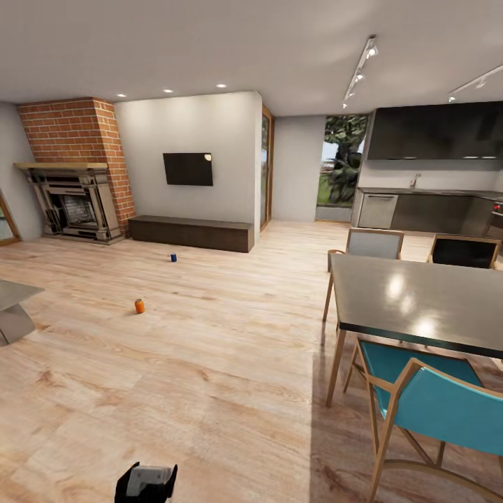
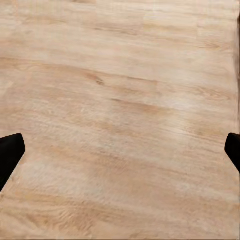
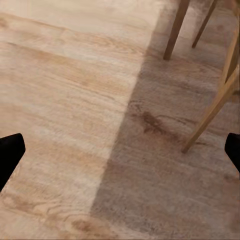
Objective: Put the three can of soda from the living room inside the tash can in the kitchen.
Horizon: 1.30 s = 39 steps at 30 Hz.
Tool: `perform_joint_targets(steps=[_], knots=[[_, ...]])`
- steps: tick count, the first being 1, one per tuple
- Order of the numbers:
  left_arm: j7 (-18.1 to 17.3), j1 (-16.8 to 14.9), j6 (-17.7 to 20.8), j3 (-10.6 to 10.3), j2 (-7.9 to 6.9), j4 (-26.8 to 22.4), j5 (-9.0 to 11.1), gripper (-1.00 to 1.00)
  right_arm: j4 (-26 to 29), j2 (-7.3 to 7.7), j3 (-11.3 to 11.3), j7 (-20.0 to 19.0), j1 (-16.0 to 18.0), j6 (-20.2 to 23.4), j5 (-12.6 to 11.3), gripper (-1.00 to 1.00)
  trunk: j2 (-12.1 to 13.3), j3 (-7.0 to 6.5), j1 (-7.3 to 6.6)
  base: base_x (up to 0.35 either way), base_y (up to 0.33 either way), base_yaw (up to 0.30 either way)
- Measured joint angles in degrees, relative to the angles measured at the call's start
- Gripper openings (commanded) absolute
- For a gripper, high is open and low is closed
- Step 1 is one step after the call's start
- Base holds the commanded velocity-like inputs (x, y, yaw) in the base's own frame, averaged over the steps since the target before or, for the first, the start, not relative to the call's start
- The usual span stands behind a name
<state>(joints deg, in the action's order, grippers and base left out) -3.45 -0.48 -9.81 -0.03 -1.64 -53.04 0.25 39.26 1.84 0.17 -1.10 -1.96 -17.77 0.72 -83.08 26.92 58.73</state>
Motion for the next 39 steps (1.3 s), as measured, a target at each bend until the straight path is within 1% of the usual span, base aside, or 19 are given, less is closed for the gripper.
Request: perform_joint_targets(steps=[1,2,3,5,6,7,9,10,12,13,15,16,19,22,26,27,31,33,39], knots=[[0.04,0.16,-0.01,0.01,0.08,-3.71,0.01,1.0,4.57,0.0,0.0,-0.02,-1.02,0.13,0.03,1.0,0.0,-0.01,0.0,0.0,0.0,0.0],[0.04,0.18,-0.01,0.01,0.08,-3.92,0.0,1.0,4.77,0.0,0.0,-0.02,-1.06,0.14,0.02,1.0,0.0,0.0,0.0,0.0,0.0,0.0],[0.05,0.27,-0.03,0.02,0.11,-5.53,0.01,1.0,7.32,-0.01,0.0,0.0,-1.78,0.2,0.04,1.0,0.0,0.0,0.0,0.0,0.0,0.0],[0.13,0.84,-0.23,-0.02,0.23,-10.77,0.01,1.0,19.02,-0.05,-0.1,0.07,-5.83,0.42,0.06,1.0,0.0,0.0,0.0,0.0,0.0,0.0],[0.13,0.86,-0.24,-0.02,0.24,-10.86,0.01,1.0,19.29,-0.05,-0.1,0.07,-5.92,0.43,0.06,1.0,0.0,0.01,0.0,0.0,0.0,0.0],[0.1,1.3,-0.32,-0.03,0.27,-12.95,0.01,1.0,25.67,-0.09,-0.19,0.09,-8.14,0.83,0.07,1.0,0.0,0.0,0.0,0.0,0.0,0.0],[0.01,2.39,-0.77,-0.04,0.22,-16.2,0.02,1.0,34.39,-0.11,-0.28,0.08,-10.88,2.3,0.06,1.0,0.0,0.0,0.0,0.0,0.0,0.0],[0.01,2.42,-0.78,-0.04,0.22,-16.27,0.01,1.0,34.64,-0.11,-0.29,0.08,-10.94,2.34,0.05,1.0,0.0,0.01,0.0,0.0,0.0,0.0],[-0.05,3.76,-1.6,-0.06,0.1,-18.82,0.02,1.0,39.2,-0.1,-0.39,0.07,-12.18,3.63,0.03,1.0,0.0,0.01,0.0,0.0,0.0,0.0],[-0.07,6.34,-3.41,-0.1,-0.05,-22.98,0.02,1.0,44.0,-0.04,-0.68,0.06,-13.25,4.99,-0.08,1.0,-0.01,0.01,0.0,0.0,0.0,0.0],[-0.1,8.01,-4.46,-0.08,-0.11,-25.39,0.02,1.0,46.54,0.11,-1.46,0.01,-13.71,5.48,-0.18,1.0,0.0,0.01,0.0,0.0,0.0,0.0],[-0.2,9.44,-5.35,-0.07,-0.2,-27.08,-0.14,1.0,48.85,0.79,-3.71,-0.87,-14.07,5.77,-0.45,1.0,0.0,0.01,0.0,0.0,0.0,0.0],[-0.64,10.2,-6.1,-0.06,-0.25,-26.42,-0.2,1.0,50.12,2.16,-7.28,-5.1,-14.27,5.82,-0.77,1.0,0.0,0.01,0.0,0.0,0.0,0.0],[-1.05,10.55,-7.38,-0.08,-0.24,-23.92,-0.14,1.0,50.69,2.87,-12.78,-11.48,-14.37,5.76,-1.91,1.0,0.0,0.01,0.0,0.0,0.0,0.0],[-1.3,10.64,-9.37,0.01,-0.22,-19.68,-0.22,1.0,50.59,3.09,-20.72,-19.97,-14.43,5.71,-5.56,1.0,0.0,0.01,0.0,0.0,0.0,0.0],[-1.36,10.64,-9.97,0.05,-0.22,-17.34,-0.24,1.0,49.96,3.15,-23.02,-22.83,-14.44,5.77,-7.1,1.0,0.0,0.01,0.0,0.0,0.0,0.0],[-1.41,10.58,-10.66,0.09,-0.21,-12.54,-0.22,1.0,46.32,3.23,-25.6,-26.01,-14.41,5.63,-8.71,1.0,0.0,0.01,0.0,0.0,0.0,0.0],[-1.27,10.53,-11.01,0.06,-0.15,-8.56,-0.5,1.0,40.87,3.44,-27.14,-27.44,-14.19,4.9,-9.42,1.0,0.0,0.01,0.0,0.0,0.0,0.0],[-1.15,10.51,-11.15,0.01,-0.13,-6.48,-0.75,1.0,38.06,3.39,-27.82,-27.98,-14.01,4.39,-9.64,1.0,0.0,0.01,0.0,0.0,0.0,0.0]])
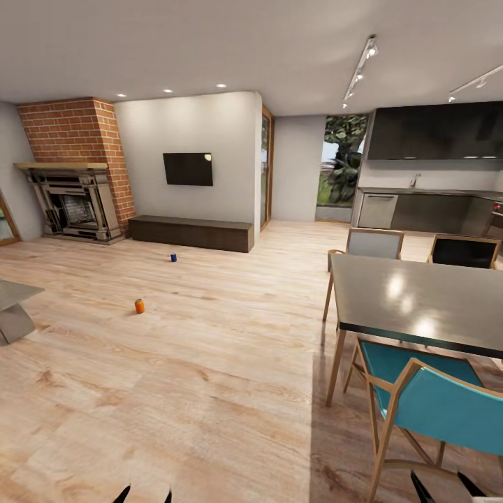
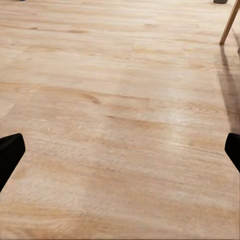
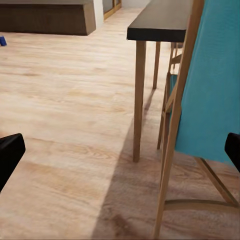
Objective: Put the three can of soda from the living room inside the tash can in the kitchen.
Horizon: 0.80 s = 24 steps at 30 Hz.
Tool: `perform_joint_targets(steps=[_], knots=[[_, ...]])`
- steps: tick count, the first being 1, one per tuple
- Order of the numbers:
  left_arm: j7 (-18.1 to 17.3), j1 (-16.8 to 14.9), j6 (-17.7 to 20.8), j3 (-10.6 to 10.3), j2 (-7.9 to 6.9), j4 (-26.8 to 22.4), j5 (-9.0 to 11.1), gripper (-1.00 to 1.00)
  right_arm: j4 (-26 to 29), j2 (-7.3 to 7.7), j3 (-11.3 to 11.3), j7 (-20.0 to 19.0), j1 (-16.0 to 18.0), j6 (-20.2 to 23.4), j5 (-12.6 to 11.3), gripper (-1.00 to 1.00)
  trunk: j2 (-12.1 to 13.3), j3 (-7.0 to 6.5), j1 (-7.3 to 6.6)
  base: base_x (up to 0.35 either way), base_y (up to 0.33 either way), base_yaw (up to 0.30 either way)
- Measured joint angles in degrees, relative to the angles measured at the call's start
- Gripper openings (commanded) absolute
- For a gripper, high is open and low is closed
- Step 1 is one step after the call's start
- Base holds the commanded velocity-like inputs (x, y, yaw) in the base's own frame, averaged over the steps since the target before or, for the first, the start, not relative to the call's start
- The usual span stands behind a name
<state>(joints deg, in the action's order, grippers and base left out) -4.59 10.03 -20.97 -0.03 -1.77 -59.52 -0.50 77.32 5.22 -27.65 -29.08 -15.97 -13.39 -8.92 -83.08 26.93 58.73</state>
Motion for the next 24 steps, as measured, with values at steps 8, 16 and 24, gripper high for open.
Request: perform_joint_targets(steps=[8,16,24], knots=[[0.02,-0.01,-0.11,-0.13,0.01,2.17,0.07,1.0,-0.94,-0.09,0.06,-0.16,0.12,-0.13,0.0,1.0,0.0,0.0,0.0,0.0,0.0,0.0],[0.02,-0.01,-0.13,-0.31,0.01,2.45,0.14,1.0,-1.81,-0.06,0.23,-0.1,0.16,-0.15,-0.07,1.0,0.0,0.0,0.0,0.0,0.0,0.0],[0.02,-0.01,-0.09,-0.46,0.01,2.56,0.12,1.0,-2.49,-0.04,0.17,-0.1,0.24,-0.15,-0.12,1.0,0.0,0.0,0.0,0.0,0.0,0.0]])
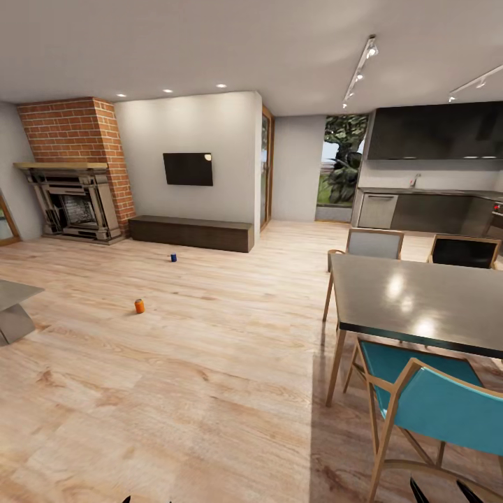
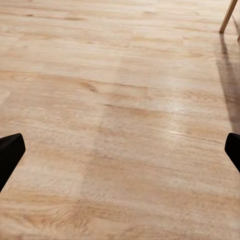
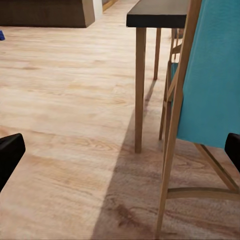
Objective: Put the three can of soda from the living room inside the tash can in the kitchen.
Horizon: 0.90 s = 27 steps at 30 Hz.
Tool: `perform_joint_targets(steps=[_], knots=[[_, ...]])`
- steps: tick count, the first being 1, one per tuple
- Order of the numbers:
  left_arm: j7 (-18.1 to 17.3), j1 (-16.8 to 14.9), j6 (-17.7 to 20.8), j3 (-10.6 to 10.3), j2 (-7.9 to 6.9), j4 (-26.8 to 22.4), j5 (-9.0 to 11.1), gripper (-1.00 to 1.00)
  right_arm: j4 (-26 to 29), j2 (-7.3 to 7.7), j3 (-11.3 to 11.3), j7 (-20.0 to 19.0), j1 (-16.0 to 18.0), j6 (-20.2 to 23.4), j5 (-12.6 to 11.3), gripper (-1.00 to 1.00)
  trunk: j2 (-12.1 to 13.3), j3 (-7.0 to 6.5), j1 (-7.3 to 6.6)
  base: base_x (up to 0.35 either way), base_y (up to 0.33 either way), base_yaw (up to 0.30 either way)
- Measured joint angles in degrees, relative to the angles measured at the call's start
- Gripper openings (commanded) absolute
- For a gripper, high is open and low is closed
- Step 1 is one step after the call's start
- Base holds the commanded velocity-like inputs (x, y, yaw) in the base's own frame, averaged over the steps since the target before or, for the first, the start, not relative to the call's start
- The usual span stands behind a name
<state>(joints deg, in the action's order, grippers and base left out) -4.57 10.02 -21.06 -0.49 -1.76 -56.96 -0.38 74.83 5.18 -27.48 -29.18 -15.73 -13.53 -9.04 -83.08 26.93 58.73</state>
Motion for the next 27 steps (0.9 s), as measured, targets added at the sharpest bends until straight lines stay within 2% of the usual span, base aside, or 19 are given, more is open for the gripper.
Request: perform_joint_targets(steps=[13,27], knots=[[-0.15,0.0,0.03,-0.05,0.0,0.01,-0.04,1.0,-0.83,0.09,0.14,0.0,0.0,0.0,-0.01,1.0,0.0,0.0,0.0,0.0,0.028,0.0],[-0.34,0.0,0.12,-0.04,-0.03,0.01,-0.13,1.0,-1.87,0.26,0.19,0.0,0.02,0.0,0.05,1.0,0.0,0.0,0.0,0.007,0.261,0.0]])
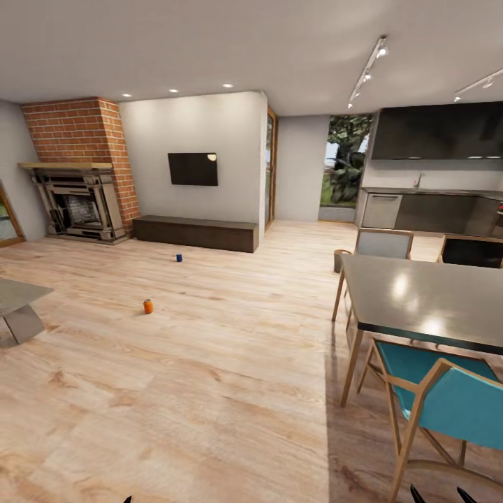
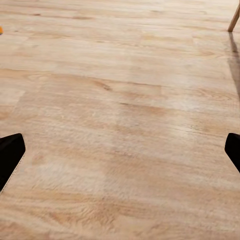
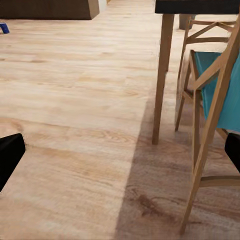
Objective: Put the three can of soda from the living room inside the tash can in the kitchen.
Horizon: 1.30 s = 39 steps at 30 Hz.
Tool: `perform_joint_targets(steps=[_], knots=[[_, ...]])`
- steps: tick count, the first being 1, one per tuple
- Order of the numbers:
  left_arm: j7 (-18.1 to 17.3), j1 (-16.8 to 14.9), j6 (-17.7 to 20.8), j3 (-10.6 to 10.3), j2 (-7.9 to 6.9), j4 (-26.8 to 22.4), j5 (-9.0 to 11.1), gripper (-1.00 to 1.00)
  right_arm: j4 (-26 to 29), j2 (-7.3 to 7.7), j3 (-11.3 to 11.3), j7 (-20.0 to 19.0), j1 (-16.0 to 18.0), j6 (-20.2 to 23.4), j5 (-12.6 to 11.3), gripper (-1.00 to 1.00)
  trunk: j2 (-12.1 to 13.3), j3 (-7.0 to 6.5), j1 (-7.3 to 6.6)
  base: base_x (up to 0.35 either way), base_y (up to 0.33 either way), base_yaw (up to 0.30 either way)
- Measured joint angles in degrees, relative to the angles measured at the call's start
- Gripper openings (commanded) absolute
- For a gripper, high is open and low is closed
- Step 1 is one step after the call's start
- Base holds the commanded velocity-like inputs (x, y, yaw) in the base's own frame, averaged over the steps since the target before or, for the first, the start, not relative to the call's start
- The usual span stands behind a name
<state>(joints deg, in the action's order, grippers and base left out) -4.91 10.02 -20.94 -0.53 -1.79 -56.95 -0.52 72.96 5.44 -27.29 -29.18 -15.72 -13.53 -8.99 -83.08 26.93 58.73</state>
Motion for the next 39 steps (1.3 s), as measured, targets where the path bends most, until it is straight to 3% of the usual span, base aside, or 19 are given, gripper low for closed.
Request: perform_joint_targets(steps=[15,39], knots=[[-0.04,-0.06,0.21,0.12,0.02,0.0,-0.1,1.0,-1.43,0.16,0.04,0.0,0.07,0.0,0.07,1.0,0.0,0.0,0.0,0.108,0.293,0.0],[0.27,-0.26,0.37,0.13,0.03,0.25,-0.28,1.0,-1.8,-0.17,0.13,-0.04,0.07,0.0,0.3,1.0,0.0,0.56,0.0,0.262,0.212,0.0]])
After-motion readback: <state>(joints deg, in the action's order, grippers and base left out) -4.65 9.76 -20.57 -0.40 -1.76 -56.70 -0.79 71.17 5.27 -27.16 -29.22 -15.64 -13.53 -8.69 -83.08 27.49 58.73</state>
